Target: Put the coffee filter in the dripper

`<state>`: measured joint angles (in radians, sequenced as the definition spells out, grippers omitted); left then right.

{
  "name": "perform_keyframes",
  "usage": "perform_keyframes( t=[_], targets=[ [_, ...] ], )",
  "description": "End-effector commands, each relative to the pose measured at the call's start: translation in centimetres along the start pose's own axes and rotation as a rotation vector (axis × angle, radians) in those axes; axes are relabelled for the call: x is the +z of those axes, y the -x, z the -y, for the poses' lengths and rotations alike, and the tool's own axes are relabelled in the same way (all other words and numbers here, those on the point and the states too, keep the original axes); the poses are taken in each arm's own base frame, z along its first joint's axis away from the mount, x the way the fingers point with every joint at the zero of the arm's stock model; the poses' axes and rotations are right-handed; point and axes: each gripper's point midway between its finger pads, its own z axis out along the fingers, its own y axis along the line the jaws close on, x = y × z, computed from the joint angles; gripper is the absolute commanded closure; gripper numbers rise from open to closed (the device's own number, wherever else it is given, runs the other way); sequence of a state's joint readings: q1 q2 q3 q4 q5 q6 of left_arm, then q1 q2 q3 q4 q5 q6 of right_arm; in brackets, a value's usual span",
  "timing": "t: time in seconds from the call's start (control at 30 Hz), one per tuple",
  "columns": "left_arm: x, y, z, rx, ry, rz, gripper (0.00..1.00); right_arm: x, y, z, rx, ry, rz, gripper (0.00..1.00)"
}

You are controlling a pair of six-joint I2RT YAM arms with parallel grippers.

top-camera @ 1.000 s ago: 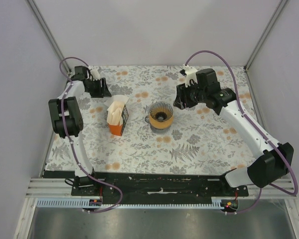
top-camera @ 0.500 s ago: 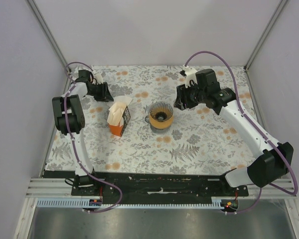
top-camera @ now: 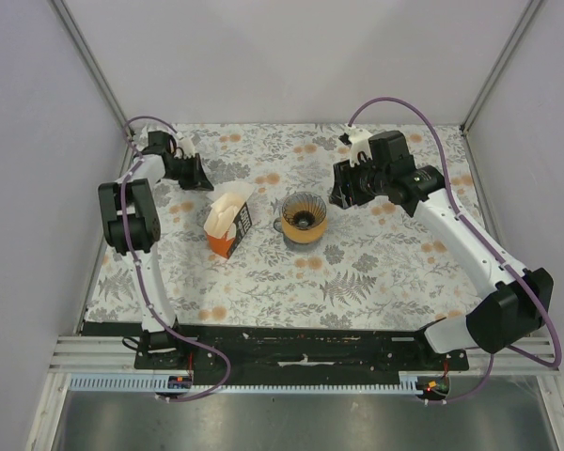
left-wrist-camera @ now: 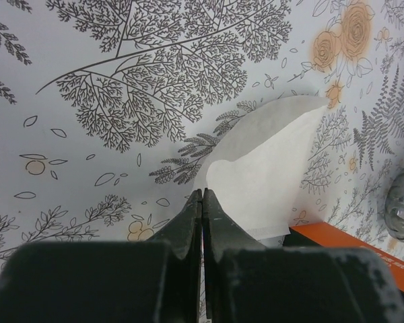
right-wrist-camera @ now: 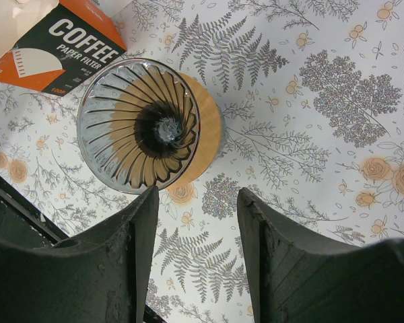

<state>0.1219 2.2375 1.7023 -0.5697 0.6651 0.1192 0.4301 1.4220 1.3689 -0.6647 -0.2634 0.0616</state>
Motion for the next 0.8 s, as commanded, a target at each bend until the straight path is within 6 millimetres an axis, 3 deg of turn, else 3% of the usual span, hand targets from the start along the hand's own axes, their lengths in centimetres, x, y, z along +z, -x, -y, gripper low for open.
perform_keyframes(
  t=[0.0, 0.3, 0.6, 0.7, 0.73, 0.77],
  targets=[
    [-4.1, 4.8, 3.4, 0.138, 0.003, 0.140, 0.98, -0.3, 0.8, -0.1, -0.023, -0.006, 0.025, 0.43],
    [-7.1, 6.3, 5.7, 0.246, 0.090, 0.197, 0.98, -1.7, 1.9, 0.0, -0.033, -0.033, 0.068, 0.43],
    [-10.1, 8.2, 10.3, 0.404, 0.116, 0.261, 0.98, -2.8, 3.0, -0.3, -0.041, -0.032, 0.111, 0.42],
    [-9.8, 8.3, 9.4, 0.414, 0.161, 0.250, 0.98, -2.9, 2.9, -0.3, -0.044, -0.032, 0.111, 0.42],
    [-9.2, 8.2, 8.3, 0.396, 0.195, 0.227, 0.95, -2.9, 2.9, -0.3, -0.045, -0.032, 0.111, 0.41],
    [-8.7, 8.1, 7.2, 0.368, 0.229, 0.209, 0.85, -2.9, 2.8, -0.3, -0.048, -0.034, 0.110, 0.42]
  ],
)
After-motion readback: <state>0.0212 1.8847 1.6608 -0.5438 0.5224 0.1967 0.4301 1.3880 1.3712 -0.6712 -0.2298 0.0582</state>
